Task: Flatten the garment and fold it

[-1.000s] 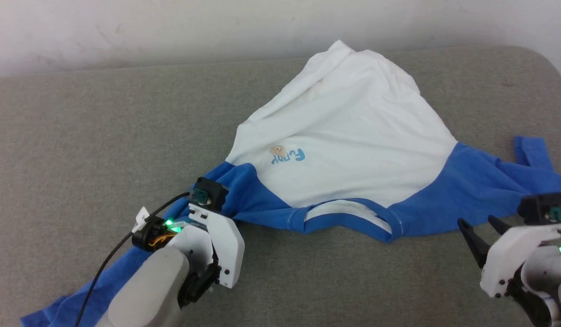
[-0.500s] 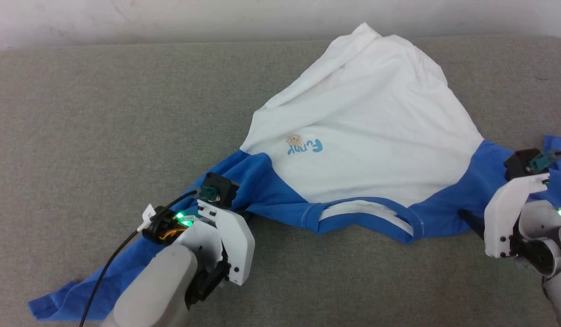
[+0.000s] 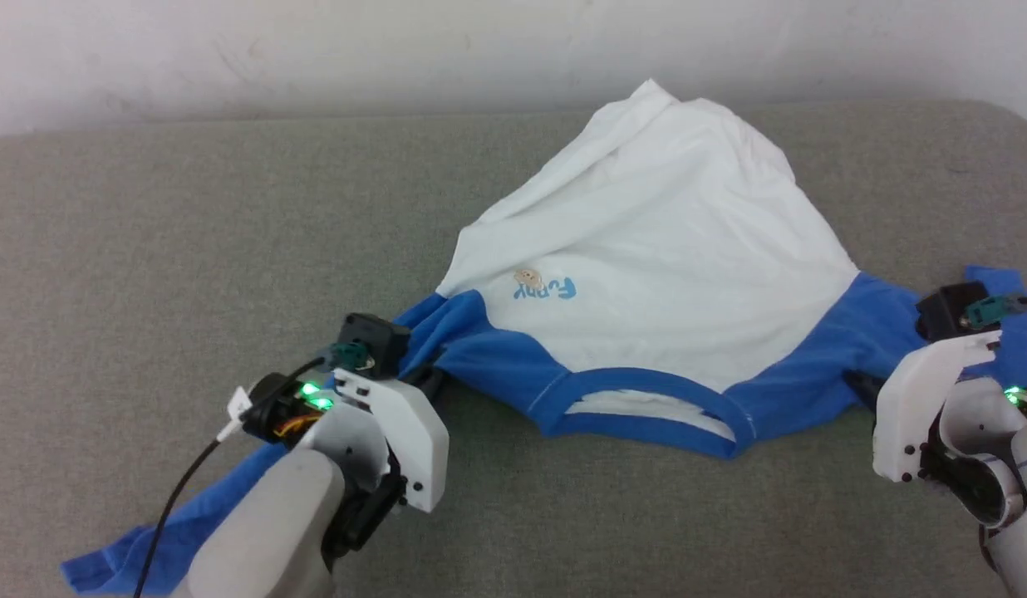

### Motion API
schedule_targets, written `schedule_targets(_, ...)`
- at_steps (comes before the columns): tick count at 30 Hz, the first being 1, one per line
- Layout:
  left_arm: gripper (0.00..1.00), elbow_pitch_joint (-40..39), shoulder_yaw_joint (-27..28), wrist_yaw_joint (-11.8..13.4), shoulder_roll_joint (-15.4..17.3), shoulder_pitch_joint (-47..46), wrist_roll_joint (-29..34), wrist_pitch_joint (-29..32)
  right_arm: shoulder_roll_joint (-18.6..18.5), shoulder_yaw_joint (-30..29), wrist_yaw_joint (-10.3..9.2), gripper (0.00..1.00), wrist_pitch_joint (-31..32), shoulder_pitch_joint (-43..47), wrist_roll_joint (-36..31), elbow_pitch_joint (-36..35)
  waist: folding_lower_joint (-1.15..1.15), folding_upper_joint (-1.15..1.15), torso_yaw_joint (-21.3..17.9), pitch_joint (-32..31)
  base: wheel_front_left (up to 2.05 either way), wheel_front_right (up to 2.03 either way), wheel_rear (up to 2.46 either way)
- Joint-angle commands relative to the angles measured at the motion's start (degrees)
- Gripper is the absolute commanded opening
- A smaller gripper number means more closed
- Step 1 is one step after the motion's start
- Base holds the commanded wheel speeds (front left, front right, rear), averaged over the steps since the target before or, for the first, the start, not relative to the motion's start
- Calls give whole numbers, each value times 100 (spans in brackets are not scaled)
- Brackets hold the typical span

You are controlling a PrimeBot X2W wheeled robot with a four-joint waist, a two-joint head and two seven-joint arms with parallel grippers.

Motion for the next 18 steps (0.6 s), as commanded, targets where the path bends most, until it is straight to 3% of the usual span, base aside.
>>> schedule_targets(1, 0, -65, 54, 52, 43, 57, -23, -66, -7, -50, 2, 0, -97, 39, -33, -89, -1, 0, -63, -248, 0, 0, 0)
schedule_targets(9, 0, -1055, 628, 464, 208, 7, 9, -814, 66, -873, 2, 0, -833, 307, -435, -1605, -1, 0, -116, -694, 0, 0, 0)
schedule_targets(18, 0, -2328, 1212, 817, 485, -708, 325, -1284, 361, -1679, 2, 0, -857, -66, -985, -3689, -1, 0, -125, -791, 0, 0, 0)
